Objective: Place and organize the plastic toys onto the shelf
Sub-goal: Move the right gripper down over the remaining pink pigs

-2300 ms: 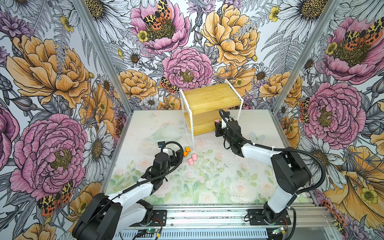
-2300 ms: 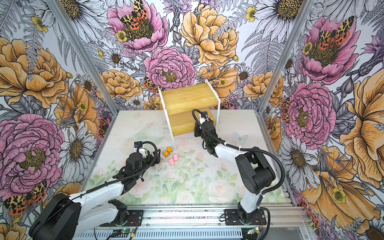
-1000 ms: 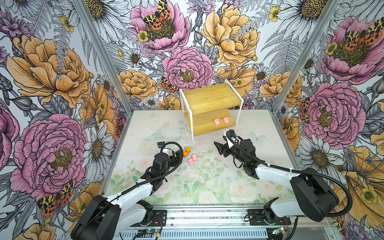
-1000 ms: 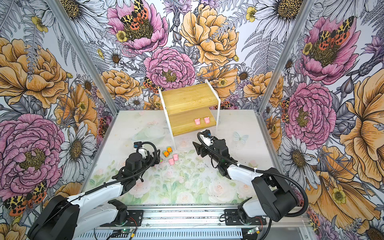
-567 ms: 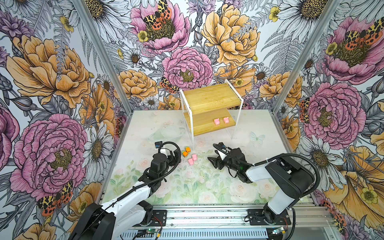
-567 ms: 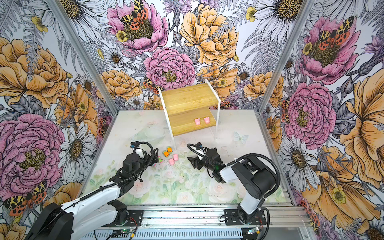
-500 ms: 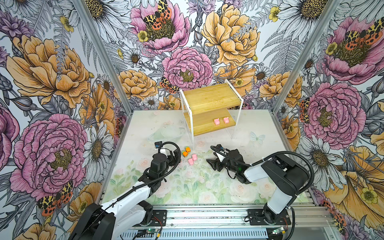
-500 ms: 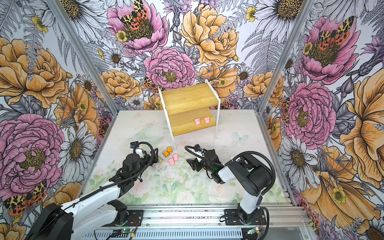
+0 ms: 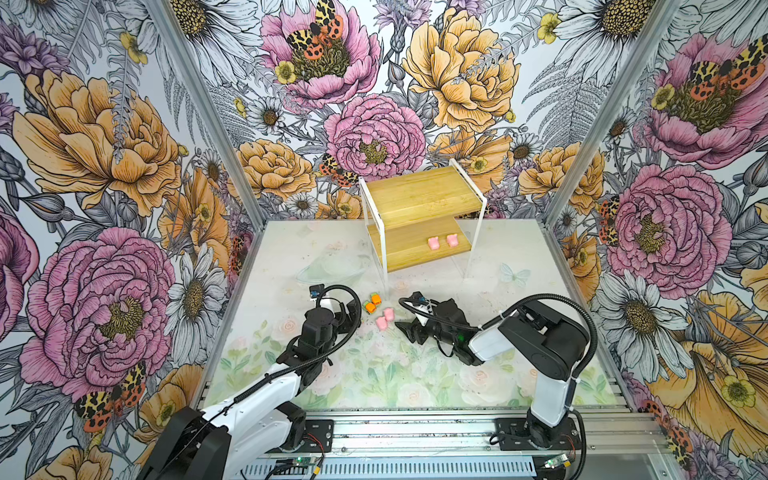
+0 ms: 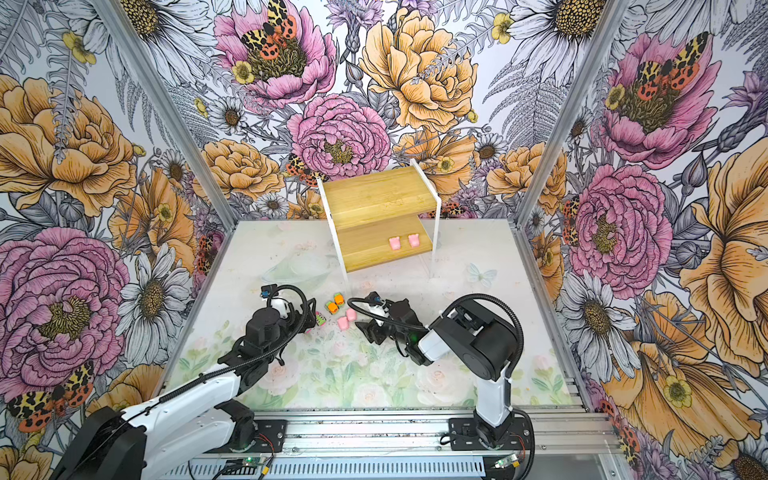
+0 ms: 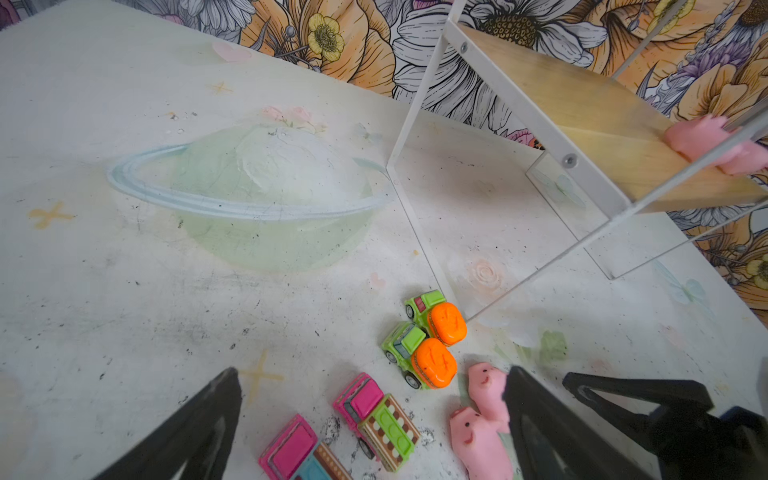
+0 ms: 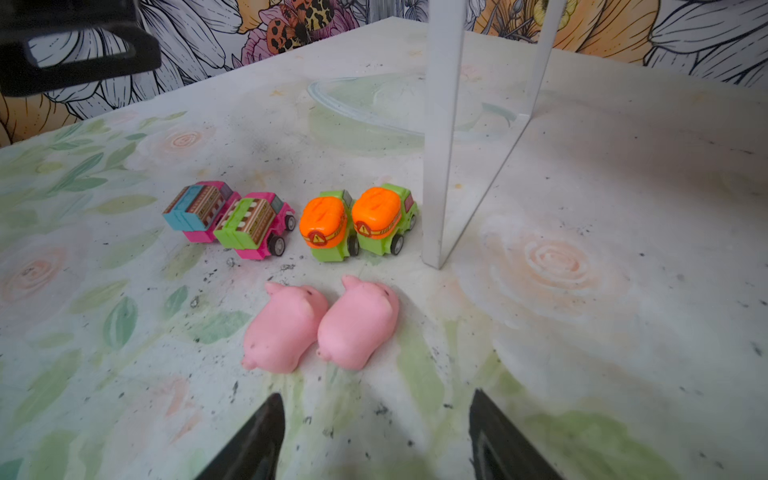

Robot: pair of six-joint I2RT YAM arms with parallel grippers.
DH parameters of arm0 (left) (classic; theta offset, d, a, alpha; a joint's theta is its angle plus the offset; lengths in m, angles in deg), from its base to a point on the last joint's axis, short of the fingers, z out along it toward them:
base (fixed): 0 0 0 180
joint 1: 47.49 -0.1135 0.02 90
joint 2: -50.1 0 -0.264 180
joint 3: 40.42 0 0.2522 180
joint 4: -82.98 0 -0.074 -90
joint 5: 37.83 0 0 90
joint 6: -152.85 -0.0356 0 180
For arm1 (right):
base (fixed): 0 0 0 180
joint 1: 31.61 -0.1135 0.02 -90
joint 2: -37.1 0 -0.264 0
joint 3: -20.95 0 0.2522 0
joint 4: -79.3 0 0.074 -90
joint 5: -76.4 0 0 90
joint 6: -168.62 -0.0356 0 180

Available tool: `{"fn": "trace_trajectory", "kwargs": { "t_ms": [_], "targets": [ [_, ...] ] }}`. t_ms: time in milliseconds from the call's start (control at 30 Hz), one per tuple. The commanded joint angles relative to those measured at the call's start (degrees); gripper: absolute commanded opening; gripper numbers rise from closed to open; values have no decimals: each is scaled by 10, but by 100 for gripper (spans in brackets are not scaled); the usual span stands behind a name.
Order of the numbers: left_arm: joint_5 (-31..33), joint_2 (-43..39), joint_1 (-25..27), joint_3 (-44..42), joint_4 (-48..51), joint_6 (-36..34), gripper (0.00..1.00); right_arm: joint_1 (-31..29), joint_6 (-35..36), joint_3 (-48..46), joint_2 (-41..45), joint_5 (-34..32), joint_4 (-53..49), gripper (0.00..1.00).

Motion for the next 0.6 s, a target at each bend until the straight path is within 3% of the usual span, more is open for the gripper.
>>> {"fn": "trace_trajectory", "kwargs": {
  "t_ms": [0,567],
  "targets": [
    [6,-15,4,-14,2,9,99,-6,4,30,-18,-29,-21,70],
    [15,-50,2,-29,15,1,99,-26,6,86,-43,-34,-72,70]
  ]
}}
